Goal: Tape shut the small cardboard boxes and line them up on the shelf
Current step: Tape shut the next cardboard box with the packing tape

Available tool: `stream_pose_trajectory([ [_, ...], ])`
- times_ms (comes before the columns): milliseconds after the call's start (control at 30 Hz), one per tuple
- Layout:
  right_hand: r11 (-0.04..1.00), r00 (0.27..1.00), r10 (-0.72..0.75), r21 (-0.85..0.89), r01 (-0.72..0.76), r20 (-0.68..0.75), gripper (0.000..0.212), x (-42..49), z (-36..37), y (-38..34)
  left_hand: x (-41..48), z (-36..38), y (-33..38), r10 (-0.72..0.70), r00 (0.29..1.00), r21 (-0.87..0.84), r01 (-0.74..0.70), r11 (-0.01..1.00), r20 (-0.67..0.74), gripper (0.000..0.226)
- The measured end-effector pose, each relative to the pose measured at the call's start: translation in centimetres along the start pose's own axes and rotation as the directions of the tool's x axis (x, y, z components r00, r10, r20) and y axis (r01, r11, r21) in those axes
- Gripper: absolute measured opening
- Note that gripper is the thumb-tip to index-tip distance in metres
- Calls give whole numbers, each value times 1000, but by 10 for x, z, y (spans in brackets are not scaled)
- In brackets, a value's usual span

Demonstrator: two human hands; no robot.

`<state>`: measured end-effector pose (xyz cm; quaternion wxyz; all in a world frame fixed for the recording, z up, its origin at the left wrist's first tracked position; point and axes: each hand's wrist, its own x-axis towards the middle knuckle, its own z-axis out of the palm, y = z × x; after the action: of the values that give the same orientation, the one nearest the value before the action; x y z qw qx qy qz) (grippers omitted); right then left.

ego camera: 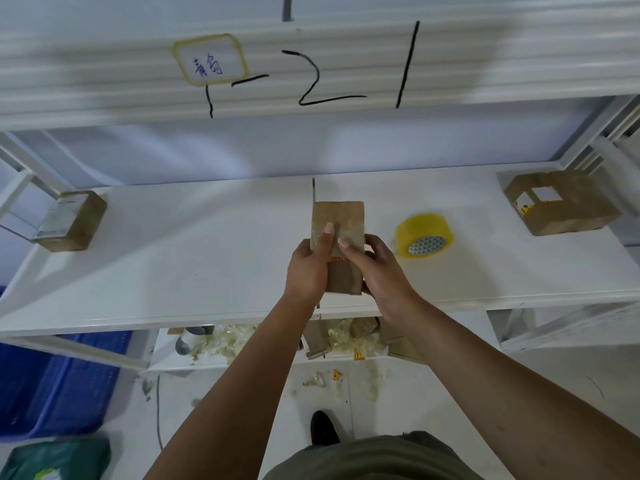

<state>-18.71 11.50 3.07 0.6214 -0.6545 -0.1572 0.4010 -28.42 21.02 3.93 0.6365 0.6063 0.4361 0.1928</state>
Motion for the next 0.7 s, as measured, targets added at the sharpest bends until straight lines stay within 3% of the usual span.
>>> stream_pose_trajectory([
  [133, 991, 996, 94, 93, -92, -10, 40, -2, -14, -5, -11, 11, -3, 9, 999, 58, -7, 998, -33, 71],
  [300, 997, 996, 64, -27, -66, -57, 58, -13, -18, 3, -17, 16, -7, -84, 995, 93, 88, 992, -45, 66],
  [367, 996, 994, 66, -52, -71, -90, 67, -18, -19, 7, -20, 15, -10, -103, 993, 318, 119, 941, -64, 71],
  [433, 992, 986, 30, -115, -50, -166, 64, -19, -19, 11, -27, 11, -14, 60, 977, 602, 79, 795, -206, 69],
  [467, 988, 981, 3, -154, -33, -192, 61, -19, -19, 12, -34, 12, -14, 147, 962, 596, 20, 803, -232, 71],
  [533, 990, 987, -40, -142, 17, -155, 49, -19, -14, 13, -42, 15, -11, 173, 975, 367, -112, 923, -137, 79],
  [600, 996, 997, -74, 39, 75, -30, 33, -21, -9, 14, -45, 17, -7, 135, 990, 172, -128, 977, -30, 81],
  [700, 972, 979, -176, 175, 156, 101, 32, -26, -6, 13, -46, -1, -2, 109, 990, -49, -113, 992, -87, 48],
])
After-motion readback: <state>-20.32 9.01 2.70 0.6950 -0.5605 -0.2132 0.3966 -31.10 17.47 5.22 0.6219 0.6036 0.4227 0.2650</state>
